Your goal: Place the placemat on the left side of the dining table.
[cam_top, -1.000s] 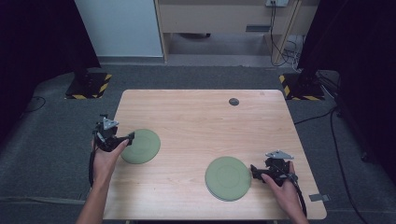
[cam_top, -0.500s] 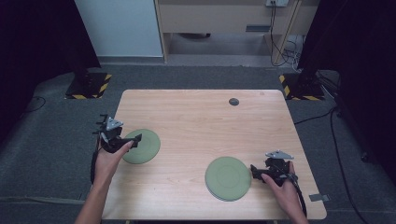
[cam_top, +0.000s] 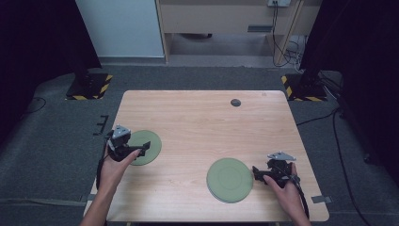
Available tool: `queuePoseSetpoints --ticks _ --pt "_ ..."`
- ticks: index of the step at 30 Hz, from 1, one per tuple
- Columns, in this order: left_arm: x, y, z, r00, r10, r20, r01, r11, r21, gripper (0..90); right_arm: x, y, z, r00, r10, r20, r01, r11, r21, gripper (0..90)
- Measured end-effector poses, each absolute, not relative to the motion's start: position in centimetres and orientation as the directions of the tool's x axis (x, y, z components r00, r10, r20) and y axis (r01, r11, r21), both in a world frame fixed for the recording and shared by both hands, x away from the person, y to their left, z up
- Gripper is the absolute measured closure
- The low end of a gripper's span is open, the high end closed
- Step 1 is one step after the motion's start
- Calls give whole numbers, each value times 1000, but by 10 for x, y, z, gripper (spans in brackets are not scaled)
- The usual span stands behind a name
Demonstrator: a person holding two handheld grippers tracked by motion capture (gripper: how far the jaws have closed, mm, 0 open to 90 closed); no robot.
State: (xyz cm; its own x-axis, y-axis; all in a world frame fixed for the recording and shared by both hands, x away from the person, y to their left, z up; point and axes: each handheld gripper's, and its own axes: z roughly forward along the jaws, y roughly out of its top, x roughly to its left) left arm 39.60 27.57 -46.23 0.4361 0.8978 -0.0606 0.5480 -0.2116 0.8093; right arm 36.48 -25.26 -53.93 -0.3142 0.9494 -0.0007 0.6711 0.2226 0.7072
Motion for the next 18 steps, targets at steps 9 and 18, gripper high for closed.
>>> queuePoseSetpoints --ticks 9,18 --pt "381 245 -466 506 861 -53 529 -261 808 60 365 -253 -539 -314 949 -1 671 223 707 7" --pt "369 220 -473 557 829 -43 512 -302 804 60 365 -253 -539 -314 949 0 671 222 707 7"
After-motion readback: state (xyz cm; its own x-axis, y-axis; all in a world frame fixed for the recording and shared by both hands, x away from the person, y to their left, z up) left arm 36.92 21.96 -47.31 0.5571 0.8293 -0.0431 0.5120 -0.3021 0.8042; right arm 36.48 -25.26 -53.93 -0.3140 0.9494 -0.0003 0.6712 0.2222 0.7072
